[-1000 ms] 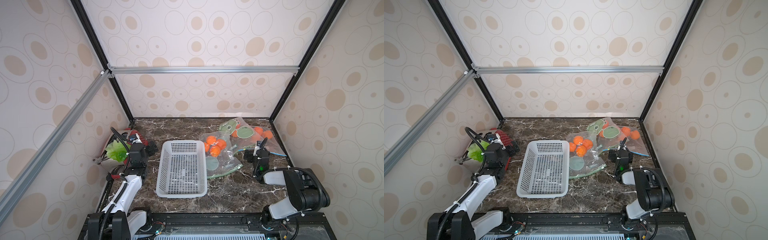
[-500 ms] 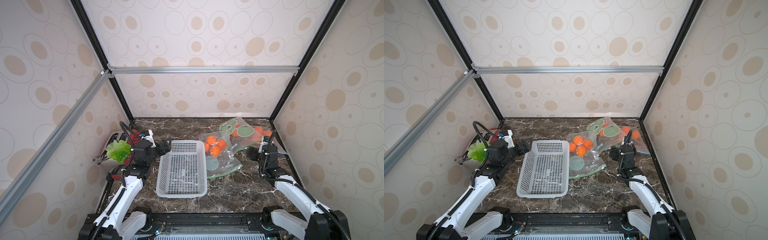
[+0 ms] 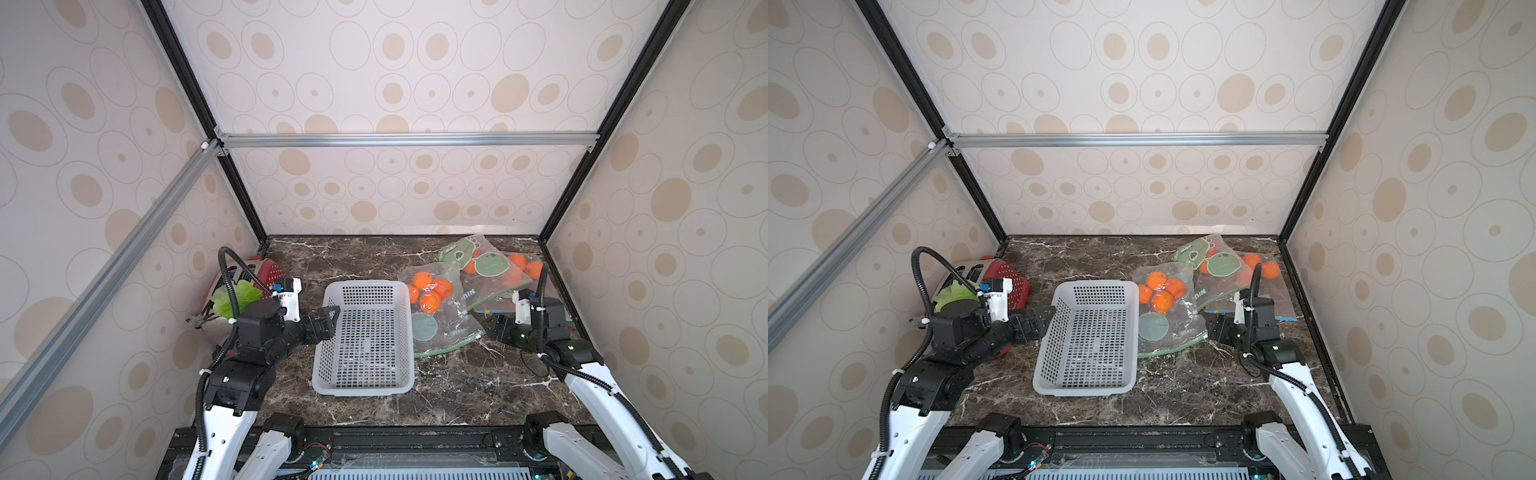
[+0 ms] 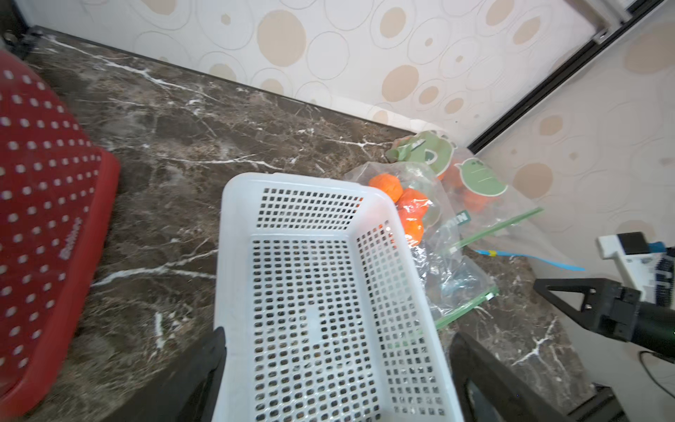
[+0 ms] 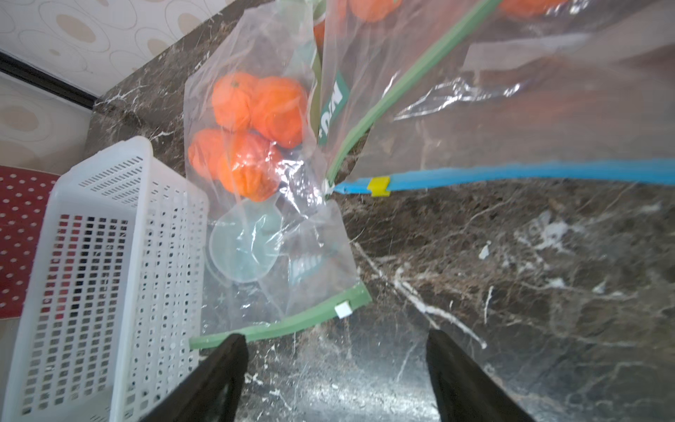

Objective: Open the zip-top bag and take out the orange
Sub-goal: Pick up the zipper food storage bag at the center of the board.

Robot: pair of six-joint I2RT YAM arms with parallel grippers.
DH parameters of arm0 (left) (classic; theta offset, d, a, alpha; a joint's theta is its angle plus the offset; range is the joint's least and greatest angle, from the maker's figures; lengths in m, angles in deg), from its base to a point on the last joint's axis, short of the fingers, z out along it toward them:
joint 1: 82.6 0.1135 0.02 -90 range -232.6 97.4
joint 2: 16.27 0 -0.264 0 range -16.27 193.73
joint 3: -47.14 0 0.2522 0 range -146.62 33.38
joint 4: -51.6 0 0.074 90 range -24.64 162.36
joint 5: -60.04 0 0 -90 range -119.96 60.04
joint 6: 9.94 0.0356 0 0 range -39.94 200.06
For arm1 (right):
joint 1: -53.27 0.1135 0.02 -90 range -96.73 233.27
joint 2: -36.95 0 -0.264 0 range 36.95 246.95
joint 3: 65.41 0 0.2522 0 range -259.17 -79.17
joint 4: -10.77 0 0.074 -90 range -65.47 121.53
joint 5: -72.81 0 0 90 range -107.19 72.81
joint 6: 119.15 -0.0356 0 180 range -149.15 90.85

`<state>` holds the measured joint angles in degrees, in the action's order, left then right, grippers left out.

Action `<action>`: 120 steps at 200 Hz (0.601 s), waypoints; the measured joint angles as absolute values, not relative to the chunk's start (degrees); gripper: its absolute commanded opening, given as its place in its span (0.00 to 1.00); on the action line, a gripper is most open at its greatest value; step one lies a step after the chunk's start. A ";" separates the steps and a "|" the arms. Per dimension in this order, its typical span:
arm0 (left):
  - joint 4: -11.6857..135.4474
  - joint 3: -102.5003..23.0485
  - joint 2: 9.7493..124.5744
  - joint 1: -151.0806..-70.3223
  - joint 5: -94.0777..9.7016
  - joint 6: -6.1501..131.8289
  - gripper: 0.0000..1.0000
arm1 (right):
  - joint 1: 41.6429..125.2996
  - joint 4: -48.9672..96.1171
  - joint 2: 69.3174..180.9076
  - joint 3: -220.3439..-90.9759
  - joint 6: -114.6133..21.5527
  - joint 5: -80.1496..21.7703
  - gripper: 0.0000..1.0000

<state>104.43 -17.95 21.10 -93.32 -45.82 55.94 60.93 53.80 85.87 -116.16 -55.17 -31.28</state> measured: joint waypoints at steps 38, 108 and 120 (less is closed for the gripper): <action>107.25 -16.60 20.79 -93.32 -43.81 58.08 0.96 | 60.93 54.33 86.33 -111.94 -57.55 -35.10 0.72; 107.93 -16.36 20.79 -93.32 -42.67 58.78 0.96 | 60.93 44.58 95.91 -110.63 -59.84 -35.50 0.65; 107.93 -16.36 20.81 -93.32 -42.43 58.83 0.96 | 60.93 42.72 97.11 -110.63 -60.02 -35.63 0.63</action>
